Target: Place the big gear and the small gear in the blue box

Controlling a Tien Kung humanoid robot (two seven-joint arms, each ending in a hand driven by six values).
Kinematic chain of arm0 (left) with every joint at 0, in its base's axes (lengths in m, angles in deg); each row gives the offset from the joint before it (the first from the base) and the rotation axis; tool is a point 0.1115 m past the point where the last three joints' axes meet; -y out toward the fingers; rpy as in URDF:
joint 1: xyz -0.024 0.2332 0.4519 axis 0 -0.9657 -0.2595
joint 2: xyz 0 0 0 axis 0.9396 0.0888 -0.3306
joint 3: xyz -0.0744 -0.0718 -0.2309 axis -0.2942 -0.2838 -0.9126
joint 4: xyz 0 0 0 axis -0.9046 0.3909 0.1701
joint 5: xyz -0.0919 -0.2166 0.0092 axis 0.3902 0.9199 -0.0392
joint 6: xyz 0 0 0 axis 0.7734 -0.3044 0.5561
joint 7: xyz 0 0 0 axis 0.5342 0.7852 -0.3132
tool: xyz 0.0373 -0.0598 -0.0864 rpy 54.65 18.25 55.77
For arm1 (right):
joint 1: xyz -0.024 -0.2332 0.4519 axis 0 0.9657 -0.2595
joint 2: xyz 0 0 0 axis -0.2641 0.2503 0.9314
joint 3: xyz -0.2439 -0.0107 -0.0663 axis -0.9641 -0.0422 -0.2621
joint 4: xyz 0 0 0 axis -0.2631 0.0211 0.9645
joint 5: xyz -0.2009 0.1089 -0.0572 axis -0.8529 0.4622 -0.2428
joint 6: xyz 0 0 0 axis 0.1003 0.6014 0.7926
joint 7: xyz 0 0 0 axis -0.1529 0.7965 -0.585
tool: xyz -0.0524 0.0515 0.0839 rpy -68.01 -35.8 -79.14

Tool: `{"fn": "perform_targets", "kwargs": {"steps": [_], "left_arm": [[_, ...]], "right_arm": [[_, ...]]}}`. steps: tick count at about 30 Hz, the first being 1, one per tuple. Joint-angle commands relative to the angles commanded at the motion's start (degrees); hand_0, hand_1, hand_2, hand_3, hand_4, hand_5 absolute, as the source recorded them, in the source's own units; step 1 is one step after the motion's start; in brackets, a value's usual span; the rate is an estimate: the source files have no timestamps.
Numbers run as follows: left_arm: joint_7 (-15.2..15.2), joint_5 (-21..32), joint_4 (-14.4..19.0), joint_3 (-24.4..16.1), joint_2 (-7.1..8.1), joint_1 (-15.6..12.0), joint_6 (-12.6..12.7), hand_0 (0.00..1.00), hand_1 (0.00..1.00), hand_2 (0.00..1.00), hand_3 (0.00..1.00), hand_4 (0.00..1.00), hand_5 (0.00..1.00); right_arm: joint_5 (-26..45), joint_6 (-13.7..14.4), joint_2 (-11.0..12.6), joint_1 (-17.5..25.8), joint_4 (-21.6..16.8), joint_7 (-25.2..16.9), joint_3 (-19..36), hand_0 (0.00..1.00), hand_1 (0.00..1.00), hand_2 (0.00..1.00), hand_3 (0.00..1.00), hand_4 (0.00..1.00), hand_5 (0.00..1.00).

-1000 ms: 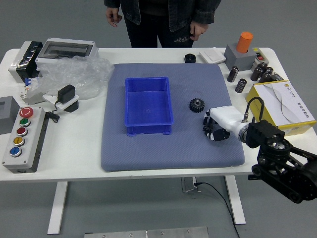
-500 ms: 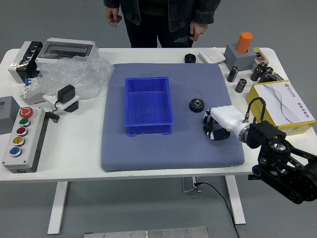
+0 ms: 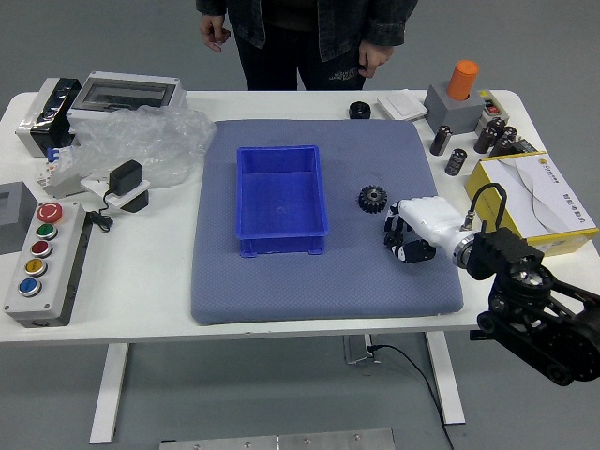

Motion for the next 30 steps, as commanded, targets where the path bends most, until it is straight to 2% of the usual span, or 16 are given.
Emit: {"fn": "perform_targets", "kwargs": {"steps": [5, 6, 13, 17, 18, 30], "left_arm": [[0.00, 0.04, 0.00, 0.07, -0.02, 0.00, -0.01, 0.732, 0.681, 0.709, 0.713, 0.434, 0.022], [0.00, 0.06, 0.00, 0.10, -0.02, 0.01, -0.01, 0.732, 0.681, 0.710, 0.712, 0.434, 0.022], [0.00, 0.13, 0.00, 0.21, 0.00, 0.05, -0.01, 0.732, 0.682, 0.709, 0.711, 0.434, 0.020], [-0.01, 0.19, 0.00, 0.23, -0.01, 0.06, 0.00, 0.732, 0.682, 0.709, 0.711, 0.434, 0.020], [-0.02, 0.18, 0.00, 0.23, -0.01, 0.06, 0.00, 0.732, 0.682, 0.711, 0.712, 0.436, 0.019], [-0.06, 0.26, 0.00, 0.25, -0.04, 0.07, 0.01, 0.731, 0.681, 0.711, 0.712, 0.440, 0.019]], "right_arm": [[0.31, -0.48, -0.15, 0.11, 0.28, 0.37, -0.20, 0.683, 0.525, 0.517, 0.577, 0.674, 0.113], [0.39, -0.64, -0.18, 0.12, 0.32, 0.50, -0.21, 0.687, 0.536, 0.543, 0.601, 0.626, 0.164], [0.74, -1.46, -0.23, 0.09, 0.46, 1.21, -0.26, 0.689, 0.534, 0.546, 0.605, 0.612, 0.169], [0.89, -1.05, -0.21, 0.05, 0.35, 1.07, -0.21, 0.689, 0.534, 0.546, 0.605, 0.612, 0.169], [0.95, -0.91, -0.21, 0.04, 0.33, 1.00, -0.19, 0.686, 0.530, 0.532, 0.602, 0.639, 0.146], [1.15, 0.25, -0.14, 0.09, 0.18, 0.55, 0.04, 0.682, 0.524, 0.525, 0.597, 0.630, 0.123]]}}
